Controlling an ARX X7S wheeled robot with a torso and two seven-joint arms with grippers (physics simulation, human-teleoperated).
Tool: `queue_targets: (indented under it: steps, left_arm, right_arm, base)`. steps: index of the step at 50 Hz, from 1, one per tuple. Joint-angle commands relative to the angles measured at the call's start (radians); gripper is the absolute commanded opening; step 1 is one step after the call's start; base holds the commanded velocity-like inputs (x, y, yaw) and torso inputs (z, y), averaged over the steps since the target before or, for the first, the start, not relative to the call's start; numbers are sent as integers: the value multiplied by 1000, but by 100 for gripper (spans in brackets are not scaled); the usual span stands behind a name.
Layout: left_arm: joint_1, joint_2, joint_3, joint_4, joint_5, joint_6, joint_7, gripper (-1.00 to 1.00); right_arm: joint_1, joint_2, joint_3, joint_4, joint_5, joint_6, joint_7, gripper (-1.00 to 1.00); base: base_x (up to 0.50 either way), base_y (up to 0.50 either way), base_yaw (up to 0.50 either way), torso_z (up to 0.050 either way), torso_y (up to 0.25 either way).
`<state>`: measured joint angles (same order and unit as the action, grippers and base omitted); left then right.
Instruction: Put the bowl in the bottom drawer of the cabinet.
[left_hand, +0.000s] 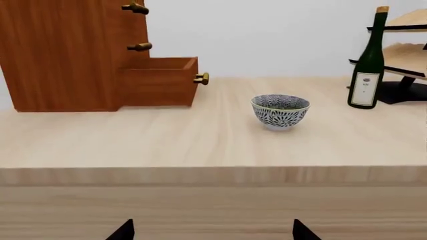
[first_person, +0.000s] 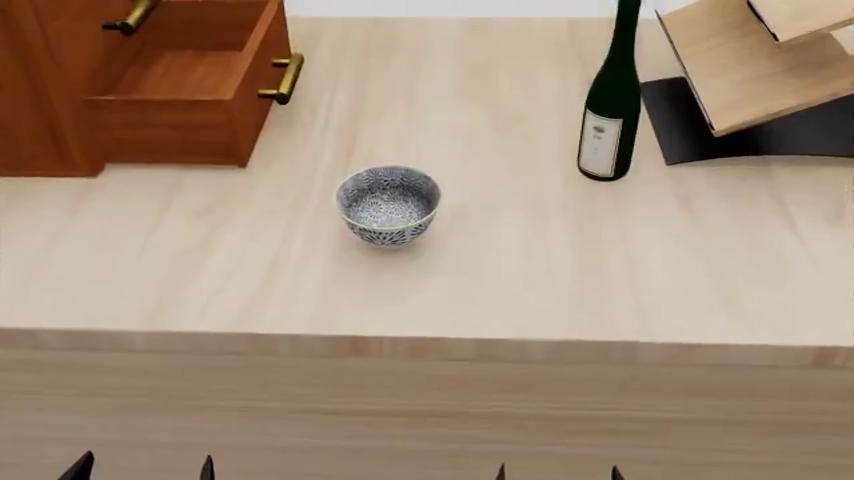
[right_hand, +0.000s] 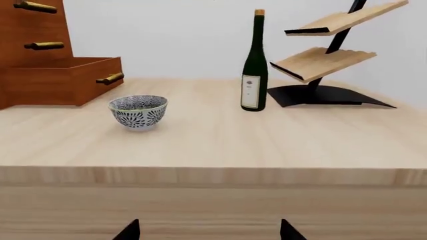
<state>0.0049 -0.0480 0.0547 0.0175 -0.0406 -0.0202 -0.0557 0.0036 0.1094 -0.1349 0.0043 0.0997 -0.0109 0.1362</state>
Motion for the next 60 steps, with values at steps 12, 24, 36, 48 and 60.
queue_targets:
  steps: [12,24,36,48,60]
  left_arm:
    - [5,-42,35,46,-24,-27,-36,100]
    - [6,-61,43,94,-40,-61,-56,100]
    - [-1,-79,51,212,-61,-158,-75,100]
    - [-58,-93,58,295,-70,-250,-97,100]
    - [-109,-99,73,361,-77,-315,-114,100]
  right_arm:
    - [-7,30,-19,-90,-11,52,82,100]
    - [-7,47,-43,-143,-41,91,104,100]
    - [8,64,-47,-247,-44,160,120,100]
    - [32,78,-41,-333,-45,225,139,100]
    - [51,84,-36,-359,-34,262,152,100]
  base:
    - [0,41,0,50,19]
    - [0,500,0,50,22]
    - [0,500,0,50,22]
    - [0,500,0,50,21]
    - [0,61,0,50,21]
